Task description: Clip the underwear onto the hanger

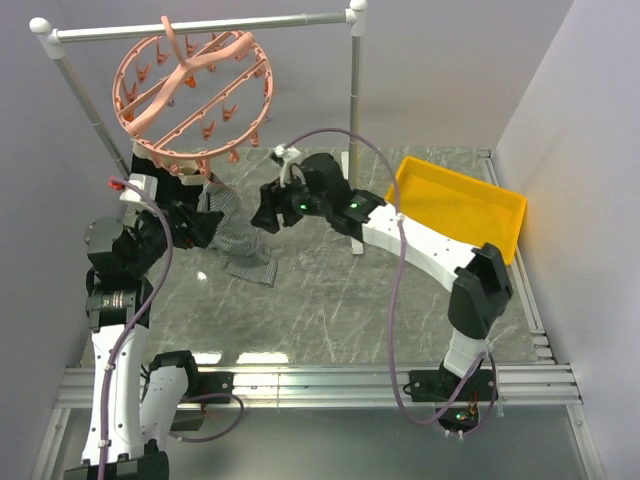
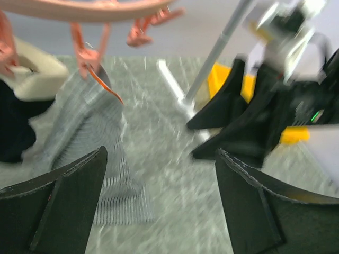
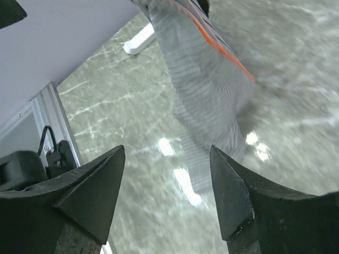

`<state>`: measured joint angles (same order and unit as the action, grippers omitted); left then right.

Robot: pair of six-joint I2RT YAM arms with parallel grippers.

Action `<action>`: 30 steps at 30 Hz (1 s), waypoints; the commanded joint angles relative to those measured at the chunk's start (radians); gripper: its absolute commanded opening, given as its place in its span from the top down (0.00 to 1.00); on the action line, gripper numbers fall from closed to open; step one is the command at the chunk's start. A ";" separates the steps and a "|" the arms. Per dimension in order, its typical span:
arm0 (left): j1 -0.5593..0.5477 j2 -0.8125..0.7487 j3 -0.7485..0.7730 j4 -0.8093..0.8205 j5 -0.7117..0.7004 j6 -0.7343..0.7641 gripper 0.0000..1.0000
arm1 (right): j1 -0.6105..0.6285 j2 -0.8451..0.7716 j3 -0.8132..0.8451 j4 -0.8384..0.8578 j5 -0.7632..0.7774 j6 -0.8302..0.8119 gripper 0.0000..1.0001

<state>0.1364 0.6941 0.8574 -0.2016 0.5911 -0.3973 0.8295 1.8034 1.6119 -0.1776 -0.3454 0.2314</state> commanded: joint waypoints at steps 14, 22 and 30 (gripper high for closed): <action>-0.297 0.137 -0.053 -0.420 -0.184 0.761 0.16 | -0.228 -0.039 -0.132 0.058 -0.194 0.149 0.32; -0.530 0.235 -0.080 -0.391 -0.347 0.957 0.16 | -0.234 0.048 -0.067 -0.011 -0.216 0.082 0.33; -0.748 0.405 0.034 -0.297 -0.539 1.147 0.11 | -0.268 0.135 -0.008 -0.063 -0.233 0.083 0.33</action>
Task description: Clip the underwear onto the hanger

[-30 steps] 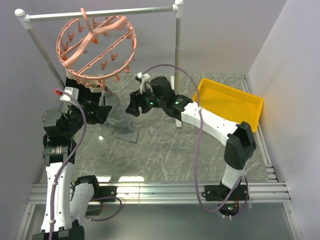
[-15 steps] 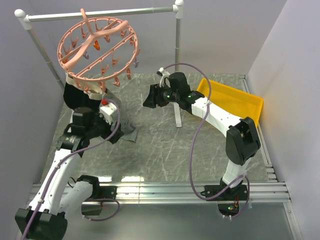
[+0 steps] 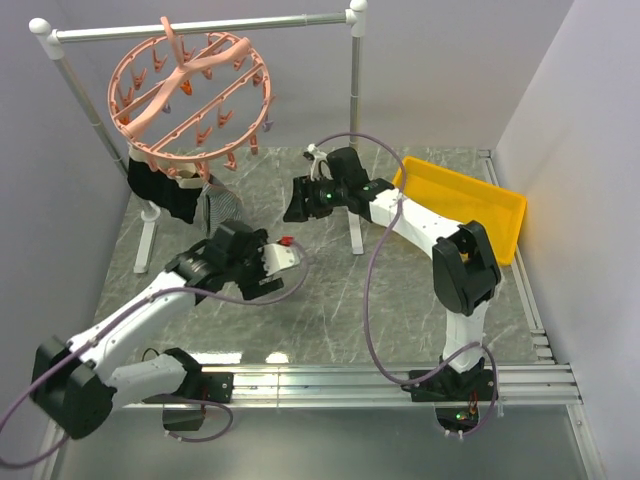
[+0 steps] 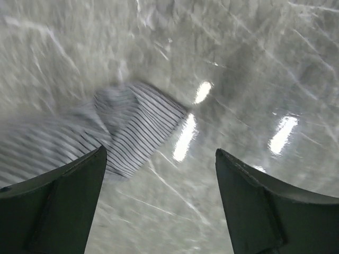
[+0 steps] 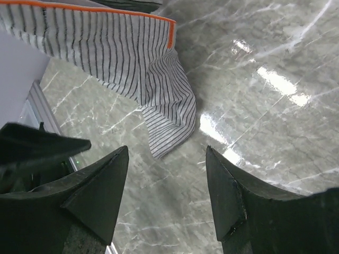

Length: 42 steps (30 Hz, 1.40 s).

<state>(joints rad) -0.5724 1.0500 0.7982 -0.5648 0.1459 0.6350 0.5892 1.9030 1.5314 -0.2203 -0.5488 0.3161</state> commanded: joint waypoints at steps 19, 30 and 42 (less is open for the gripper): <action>-0.050 0.492 0.291 -0.110 -0.298 0.267 0.48 | -0.112 0.149 0.208 -0.034 -0.157 0.084 0.31; -0.041 0.276 0.181 -0.254 -0.186 0.353 0.98 | -0.100 0.218 0.253 0.033 -0.188 0.147 0.31; -0.067 0.221 0.190 -0.166 -0.113 0.333 0.25 | -0.080 0.246 0.297 0.059 -0.172 0.169 0.29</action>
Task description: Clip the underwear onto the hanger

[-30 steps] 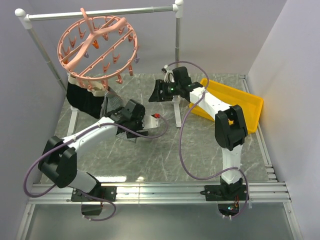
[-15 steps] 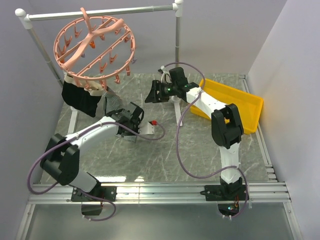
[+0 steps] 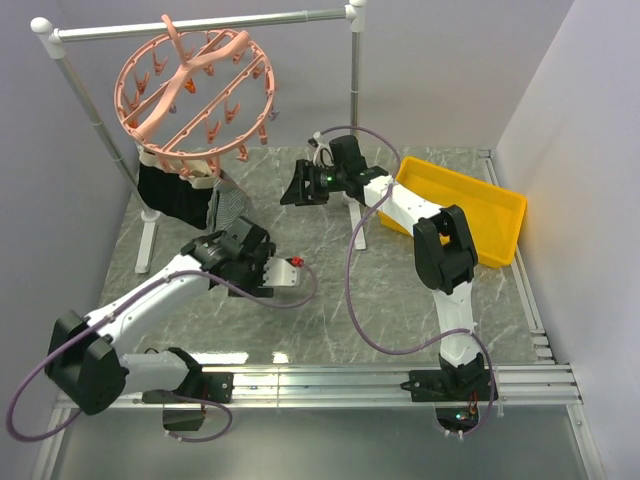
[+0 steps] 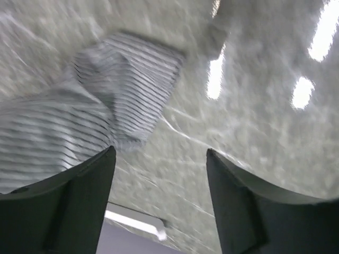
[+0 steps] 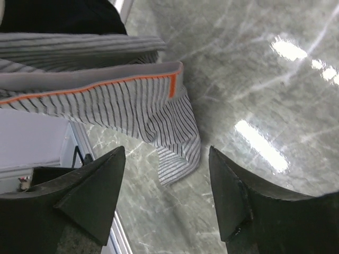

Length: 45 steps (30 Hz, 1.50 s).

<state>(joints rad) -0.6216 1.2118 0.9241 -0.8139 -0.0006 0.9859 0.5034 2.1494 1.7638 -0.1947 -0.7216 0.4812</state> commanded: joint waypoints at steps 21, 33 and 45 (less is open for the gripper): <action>-0.033 0.232 0.088 0.084 -0.075 0.011 1.00 | 0.040 -0.011 0.016 0.058 0.028 0.017 0.12; -0.035 -0.084 -0.031 0.040 0.019 0.070 0.30 | 0.072 0.063 0.079 0.129 0.024 0.076 0.10; -0.064 0.307 0.019 0.330 -0.286 0.109 0.03 | 0.066 0.050 0.089 0.071 0.137 0.028 0.01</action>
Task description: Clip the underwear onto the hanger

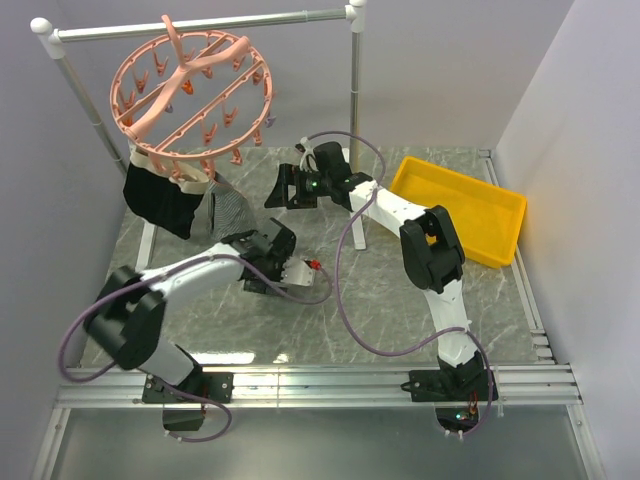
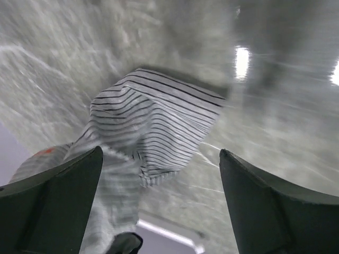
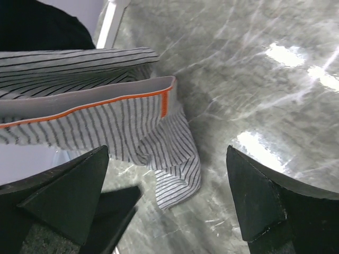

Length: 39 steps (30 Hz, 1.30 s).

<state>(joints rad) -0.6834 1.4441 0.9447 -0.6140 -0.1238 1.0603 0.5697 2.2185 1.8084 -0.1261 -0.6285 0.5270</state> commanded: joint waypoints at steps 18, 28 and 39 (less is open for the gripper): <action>0.012 0.256 0.103 -0.007 -0.360 -0.031 0.94 | -0.004 -0.006 0.026 0.020 0.010 -0.019 0.00; 0.010 -0.088 -0.018 -0.128 -0.202 0.006 1.00 | -0.001 -0.005 0.003 0.075 -0.065 0.010 0.01; 0.015 -0.561 -0.222 -0.127 0.062 0.112 1.00 | 0.045 0.003 -0.090 0.287 -0.224 0.158 0.01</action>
<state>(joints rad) -0.6716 0.9749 0.7547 -0.7330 -0.1822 1.1336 0.5858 2.2189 1.7424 0.0387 -0.7795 0.6258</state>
